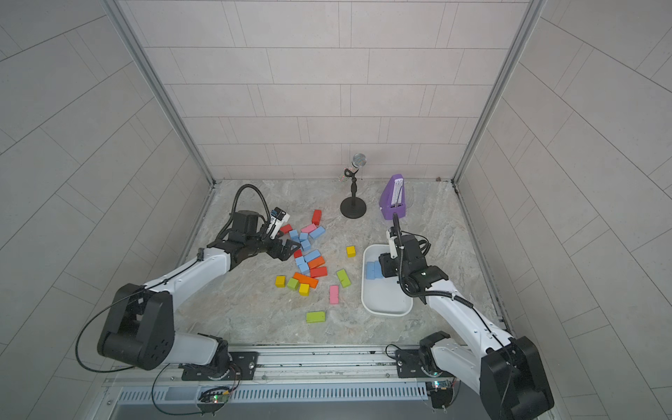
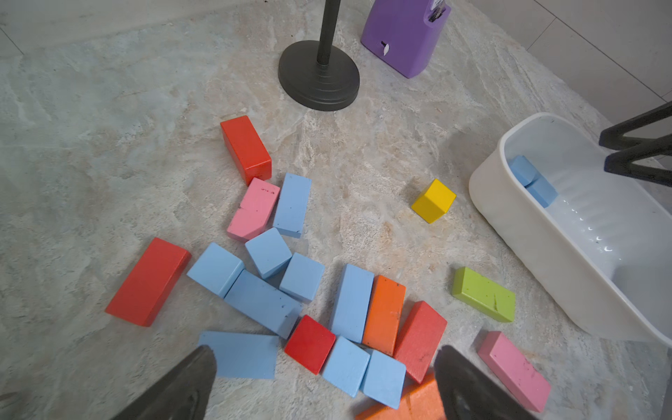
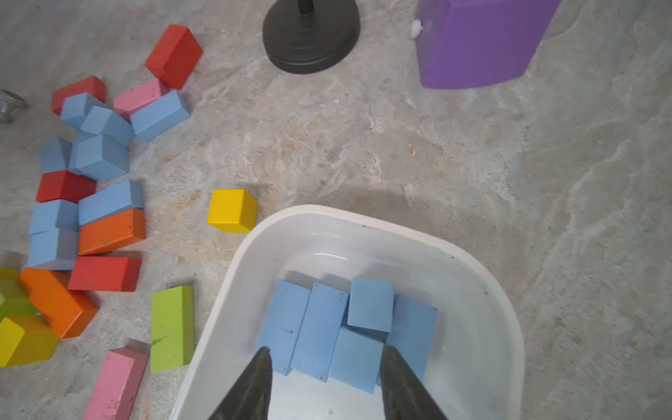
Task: Pick out the blue building blocks
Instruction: Pick up the building block from the center of the board.
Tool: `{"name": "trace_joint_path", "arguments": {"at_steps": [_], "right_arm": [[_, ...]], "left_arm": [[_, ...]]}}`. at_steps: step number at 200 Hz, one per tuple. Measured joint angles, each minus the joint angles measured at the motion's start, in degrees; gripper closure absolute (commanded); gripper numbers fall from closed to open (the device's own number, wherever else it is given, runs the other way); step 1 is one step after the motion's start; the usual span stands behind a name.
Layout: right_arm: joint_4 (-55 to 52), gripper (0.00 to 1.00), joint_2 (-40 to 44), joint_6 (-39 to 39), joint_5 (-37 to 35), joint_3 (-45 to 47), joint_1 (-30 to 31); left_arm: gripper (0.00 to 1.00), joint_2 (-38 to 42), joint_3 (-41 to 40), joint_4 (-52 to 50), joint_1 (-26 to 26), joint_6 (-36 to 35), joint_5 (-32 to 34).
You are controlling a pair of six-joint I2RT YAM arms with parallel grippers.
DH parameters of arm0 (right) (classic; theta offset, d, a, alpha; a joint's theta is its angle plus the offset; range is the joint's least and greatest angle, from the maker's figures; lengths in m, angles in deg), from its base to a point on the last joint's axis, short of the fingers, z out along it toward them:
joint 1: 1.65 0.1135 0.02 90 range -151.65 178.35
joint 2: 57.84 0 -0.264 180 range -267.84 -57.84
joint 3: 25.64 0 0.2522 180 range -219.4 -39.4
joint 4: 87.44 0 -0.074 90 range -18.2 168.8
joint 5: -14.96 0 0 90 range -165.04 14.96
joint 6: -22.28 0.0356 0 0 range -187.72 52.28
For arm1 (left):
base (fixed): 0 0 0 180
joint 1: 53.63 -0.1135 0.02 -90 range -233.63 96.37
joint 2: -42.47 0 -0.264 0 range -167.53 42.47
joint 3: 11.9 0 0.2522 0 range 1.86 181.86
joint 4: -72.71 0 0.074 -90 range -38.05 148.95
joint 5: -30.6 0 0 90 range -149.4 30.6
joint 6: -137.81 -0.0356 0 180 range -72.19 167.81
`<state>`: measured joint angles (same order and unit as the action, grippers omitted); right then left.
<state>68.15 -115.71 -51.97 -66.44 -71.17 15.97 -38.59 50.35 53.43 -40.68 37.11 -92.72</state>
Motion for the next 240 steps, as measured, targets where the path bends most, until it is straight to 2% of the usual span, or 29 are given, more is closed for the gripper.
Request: {"name": "trace_joint_path", "arguments": {"at_steps": [19,47,94,145,192,207,229,240], "right_arm": [[3.8,0.49,2.6,-0.6,1.7,2.6,0.0],[7.4,0.49,4.9,-1.0,2.8,4.1,0.0],[10.4,0.48,7.8,-1.0,3.9,6.8,0.0],[17.0,0.48,10.6,-1.0,11.6,10.8,0.0],[19.4,0.48,10.5,-1.0,13.5,10.9,0.0],[19.5,0.48,10.5,-1.0,13.5,10.9,0.0],[19.5,0.48,10.5,-1.2,13.5,10.9,0.0],[19.5,0.48,10.5,-1.4,13.4,10.9,0.0]], "left_arm": [[0.02,0.0,2.1,-4.1,-1.8,-3.9,-0.5],[0.02,-1.0,5.9,-10.5,-2.3,-12.0,1.9],[0.03,-8.6,15.5,-24.3,-2.3,-23.5,6.5],[0.08,-15.6,23.1,-31.7,-2.3,-29.4,12.7],[0.09,-23.6,29.6,-32.9,-2.3,-32.8,21.4],[0.15,-26.1,31.5,-33.0,-2.3,-33.9,23.0],[0.17,-29.7,35.0,-33.8,-2.2,-36.7,23.5],[0.26,-31.0,35.9,-34.5,-2.1,-39.6,23.5]]}}
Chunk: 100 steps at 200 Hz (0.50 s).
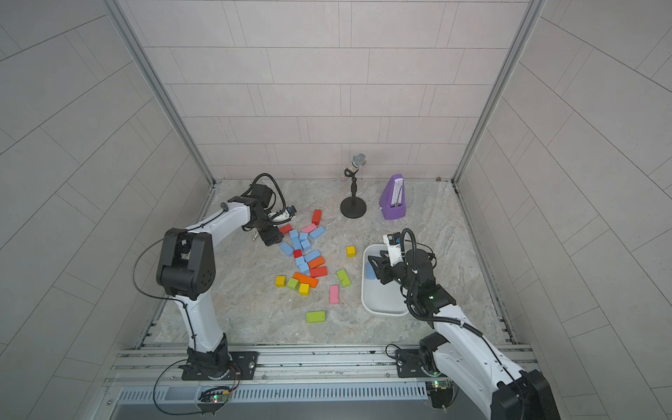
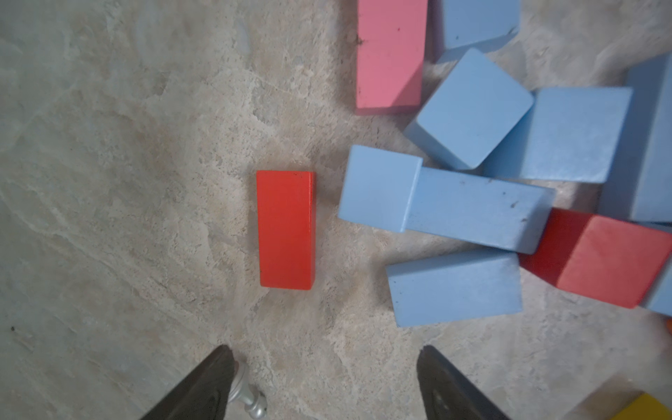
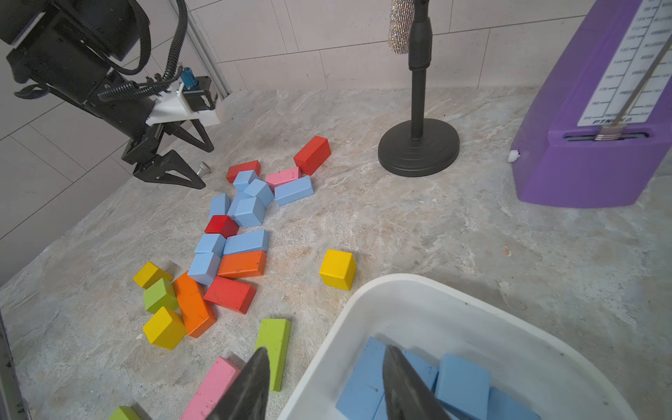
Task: Pick out the blue building blocks
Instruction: Pick up the building block from the center of the board.
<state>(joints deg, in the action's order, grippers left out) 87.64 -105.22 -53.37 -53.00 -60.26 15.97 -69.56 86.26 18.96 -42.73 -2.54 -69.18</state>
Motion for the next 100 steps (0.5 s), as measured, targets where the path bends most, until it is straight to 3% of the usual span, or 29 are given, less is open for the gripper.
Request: {"name": "trace_joint_path", "arguments": {"at_steps": [48,100], "right_arm": [[0.1,0.48,-0.6,-0.4,-0.3,0.0,0.0],[0.4,0.48,-1.4,-0.5,-0.7,0.0,0.0]], "left_arm": [[0.32,-4.0,0.4,-4.6,2.8,-20.3,0.0],[0.36,-7.3,3.0,-6.7,4.2,-29.5,-0.2]]}}
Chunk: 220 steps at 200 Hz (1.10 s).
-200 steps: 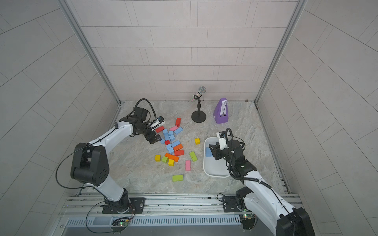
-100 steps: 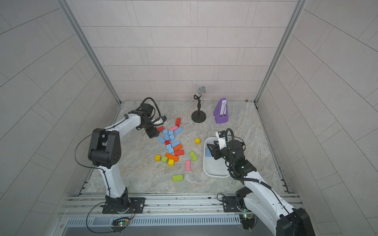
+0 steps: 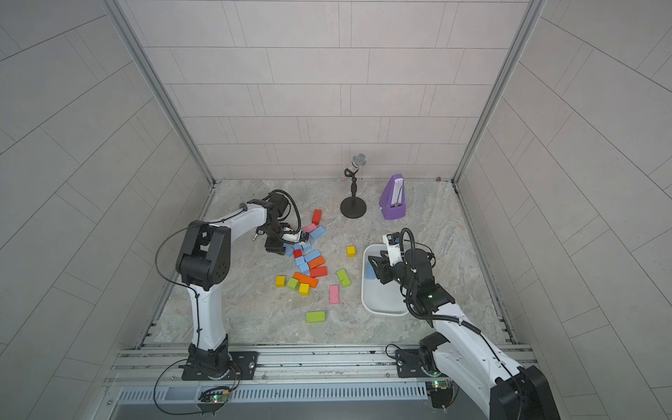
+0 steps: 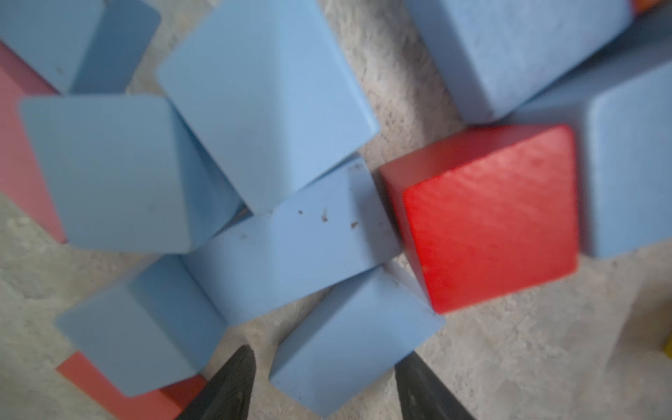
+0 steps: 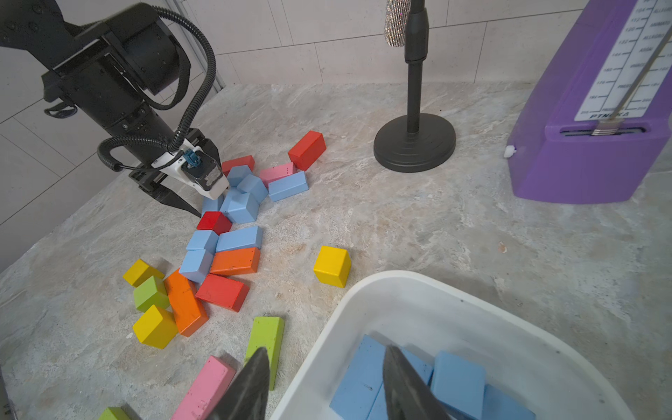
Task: Pick out the blue building blocks
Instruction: Pick up the building block from the center of the board.
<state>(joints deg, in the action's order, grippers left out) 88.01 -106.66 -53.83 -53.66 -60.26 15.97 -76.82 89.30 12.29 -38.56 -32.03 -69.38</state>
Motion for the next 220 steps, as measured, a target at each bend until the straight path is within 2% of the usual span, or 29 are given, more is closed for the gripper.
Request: {"name": "trace_joint_path", "arguments": {"at_steps": [13,42,96,124,134,182,220], "right_arm": [[0.0,0.48,-0.1,-0.1,0.0,0.0,0.0],[-0.2,0.48,-0.1,-0.3,-0.4,0.0,0.0],[-0.8,0.48,2.0,-0.4,-0.9,0.0,0.0],[-1.3,0.47,3.5,-0.9,-0.9,0.0,0.0],[-1.4,0.47,3.8,-1.3,-0.8,0.0,0.0],[0.9,0.47,4.1,-1.5,0.5,0.1,0.0],[3.7,0.47,3.5,-0.7,1.5,0.7,2.1]], "left_arm": [[0.40,-0.5,0.9,-0.5,0.0,-1.3,-0.2],[0.61,-1.4,1.4,-1.9,0.3,-2.6,-0.7],[0.72,-0.8,0.7,-3.1,0.5,-3.4,-1.8],[0.87,1.7,-1.7,-3.4,0.0,-2.5,-3.2],[0.90,3.2,-2.9,-3.1,-0.3,-2.0,-3.9],[0.94,15.7,-14.4,2.1,-2.5,6.1,-10.9],[0.97,25.3,-22.8,7.9,-4.2,16.9,-19.4]]}}
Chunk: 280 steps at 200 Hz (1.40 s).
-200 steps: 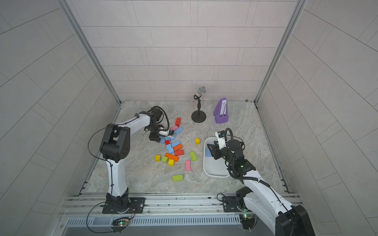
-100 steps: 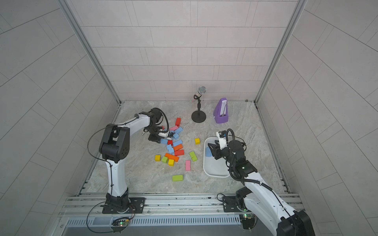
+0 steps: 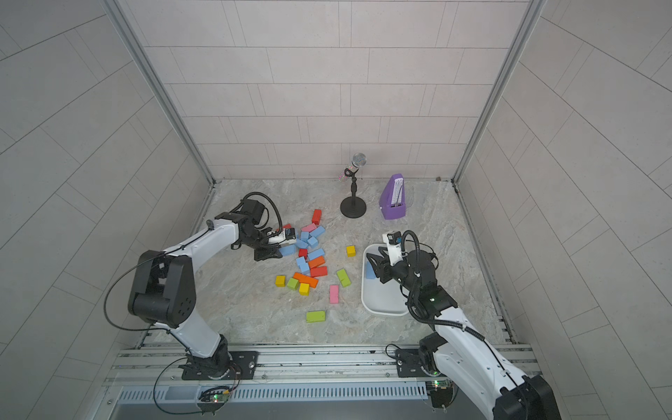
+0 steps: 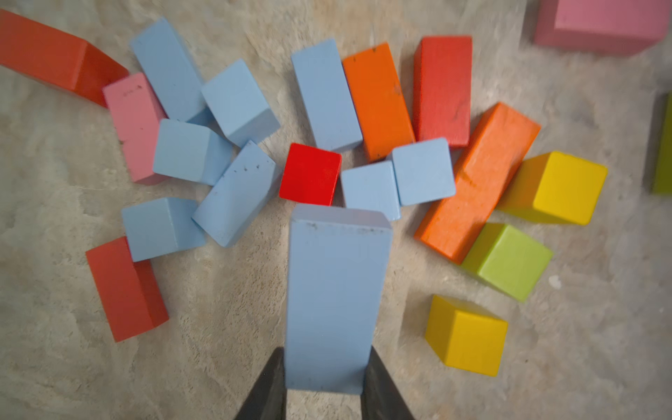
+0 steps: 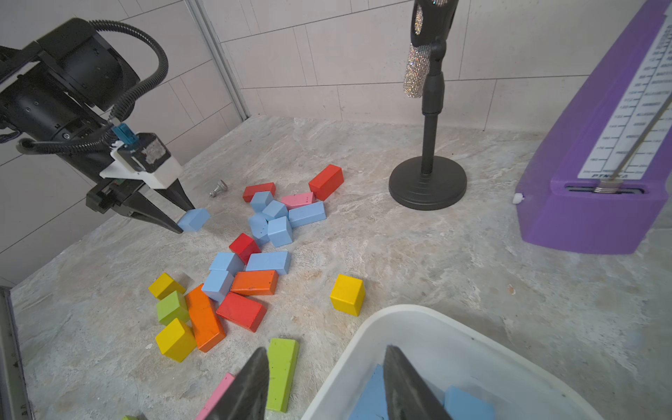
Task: Pick out the blue building blocks
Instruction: Pick up the building block from the center of the board, then place the building block in the storage box.
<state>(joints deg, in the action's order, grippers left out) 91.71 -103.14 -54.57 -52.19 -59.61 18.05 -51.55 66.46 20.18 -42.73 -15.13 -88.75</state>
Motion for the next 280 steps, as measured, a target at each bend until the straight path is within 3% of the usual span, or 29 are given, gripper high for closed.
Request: {"name": "trace_joint_path", "arguments": {"at_steps": [31,65,85,112,135,178,280], "right_arm": [[0.6,0.45,-0.2,-1.4,-2.1,-0.3,6.6],[0.7,0.46,-2.4,-3.4,-2.1,-2.8,11.6],[1.9,0.45,-3.2,-4.4,-1.4,-3.3,12.3],[3.4,0.46,-5.6,-5.2,1.3,-4.8,12.7],[4.5,0.46,-8.9,-5.5,4.7,-7.8,13.7],[5.1,0.44,-15.1,-8.0,10.4,-14.1,16.8],[5.3,0.44,-27.0,-11.5,27.0,-28.5,17.4]], "left_arm": [[0.97,8.2,-10.0,12.0,0.0,14.3,-8.9],[0.97,16.6,-22.6,33.7,0.1,34.8,-15.8],[0.97,19.9,-30.3,52.7,0.2,47.8,-21.1],[0.97,18.7,-40.5,81.5,1.8,62.8,-25.8],[0.97,16.7,-42.8,96.6,3.8,71.4,-29.2],[0.97,17.7,-43.6,109.2,7.1,75.0,-32.2],[0.96,18.0,-45.1,113.1,10.6,74.5,-37.2]]}}
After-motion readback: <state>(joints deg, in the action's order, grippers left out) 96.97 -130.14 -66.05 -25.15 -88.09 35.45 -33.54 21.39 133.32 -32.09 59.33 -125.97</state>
